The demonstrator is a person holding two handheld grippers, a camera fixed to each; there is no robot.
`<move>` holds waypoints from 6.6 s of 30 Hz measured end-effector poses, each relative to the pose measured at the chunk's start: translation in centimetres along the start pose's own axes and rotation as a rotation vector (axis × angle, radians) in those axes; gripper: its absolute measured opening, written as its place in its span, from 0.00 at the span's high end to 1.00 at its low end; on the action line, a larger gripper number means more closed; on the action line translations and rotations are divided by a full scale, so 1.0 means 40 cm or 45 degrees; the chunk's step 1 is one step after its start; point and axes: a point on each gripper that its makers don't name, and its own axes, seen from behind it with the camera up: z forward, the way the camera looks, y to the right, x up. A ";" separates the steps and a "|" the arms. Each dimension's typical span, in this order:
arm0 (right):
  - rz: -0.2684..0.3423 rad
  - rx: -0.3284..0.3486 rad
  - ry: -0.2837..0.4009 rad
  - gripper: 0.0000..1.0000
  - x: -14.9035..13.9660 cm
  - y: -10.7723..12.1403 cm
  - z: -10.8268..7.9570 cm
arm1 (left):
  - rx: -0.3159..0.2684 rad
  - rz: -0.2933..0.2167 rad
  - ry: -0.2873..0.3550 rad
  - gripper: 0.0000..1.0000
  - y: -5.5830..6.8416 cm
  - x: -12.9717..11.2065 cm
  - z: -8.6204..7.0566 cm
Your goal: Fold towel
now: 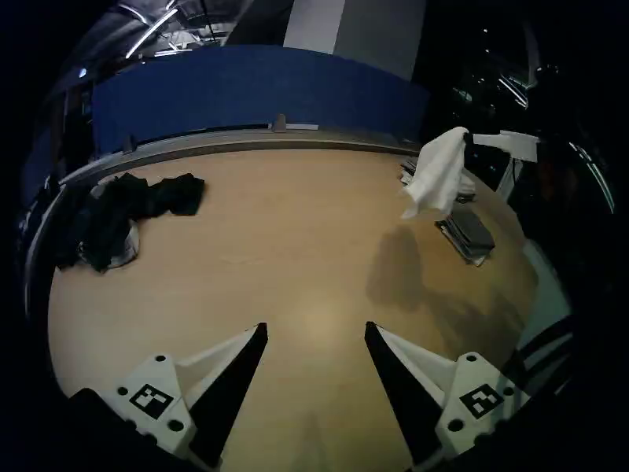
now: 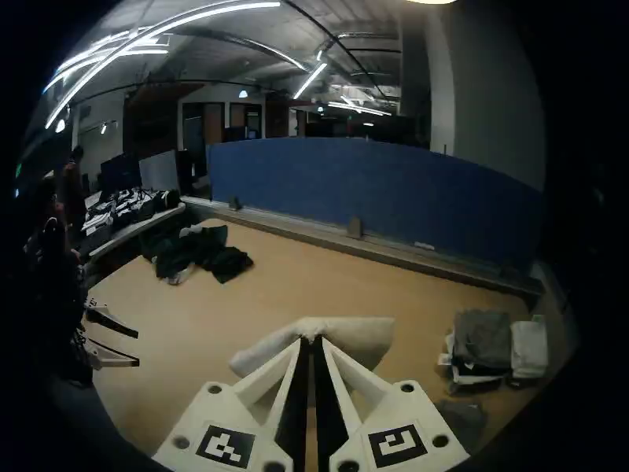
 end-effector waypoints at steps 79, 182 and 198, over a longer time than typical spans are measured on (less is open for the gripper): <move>0.402 -0.479 -0.429 0.96 -0.603 0.581 -0.277 | 0.027 0.063 -0.049 0.08 0.073 -0.006 0.023; 0.295 -0.495 -0.263 0.00 -0.628 0.420 -0.127 | 0.102 0.024 0.146 0.08 0.030 0.070 -0.031; 0.280 -0.498 -0.103 0.00 -0.499 0.415 -0.167 | 0.128 0.006 0.200 0.08 0.015 0.096 -0.035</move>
